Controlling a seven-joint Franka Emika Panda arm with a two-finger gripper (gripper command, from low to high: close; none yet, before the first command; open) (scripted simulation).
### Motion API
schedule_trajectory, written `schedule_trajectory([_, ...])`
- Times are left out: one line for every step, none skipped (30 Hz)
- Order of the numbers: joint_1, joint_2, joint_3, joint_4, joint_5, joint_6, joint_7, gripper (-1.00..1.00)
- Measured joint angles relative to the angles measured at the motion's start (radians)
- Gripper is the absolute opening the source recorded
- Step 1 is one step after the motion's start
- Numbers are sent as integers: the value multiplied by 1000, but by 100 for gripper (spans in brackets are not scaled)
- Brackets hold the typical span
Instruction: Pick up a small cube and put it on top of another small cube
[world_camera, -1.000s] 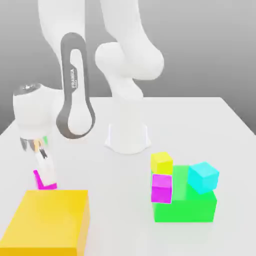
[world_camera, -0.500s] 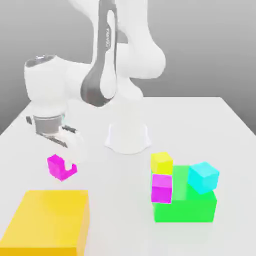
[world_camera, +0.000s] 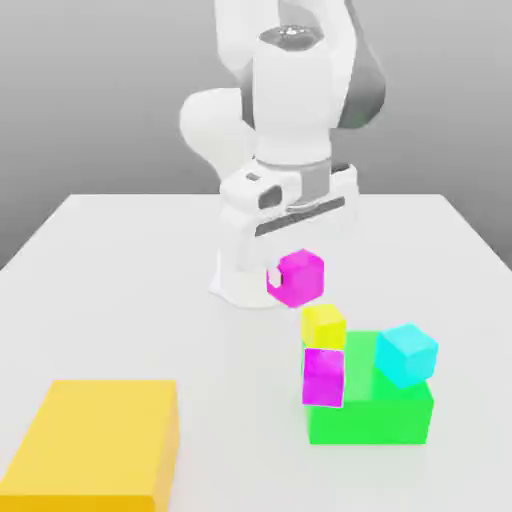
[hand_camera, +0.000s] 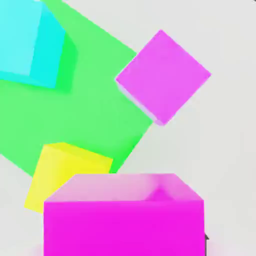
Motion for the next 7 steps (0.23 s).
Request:
schedule_trajectory([16, 24, 9, -11, -1, 36, -16, -100])
schedule_trajectory([24, 53, 14, -21, 0, 75, -25, -100])
schedule_trajectory([27, 85, 18, -31, 0, 117, -28, -100])
schedule_trajectory([29, 111, 21, -39, 1, 152, -31, 100])
schedule_trajectory([29, 111, 21, -39, 1, 152, -31, 100])
schedule_trajectory([29, 111, 21, -39, 1, 152, -31, 100])
schedule_trajectory([29, 111, 21, -39, 1, 152, -31, 100])
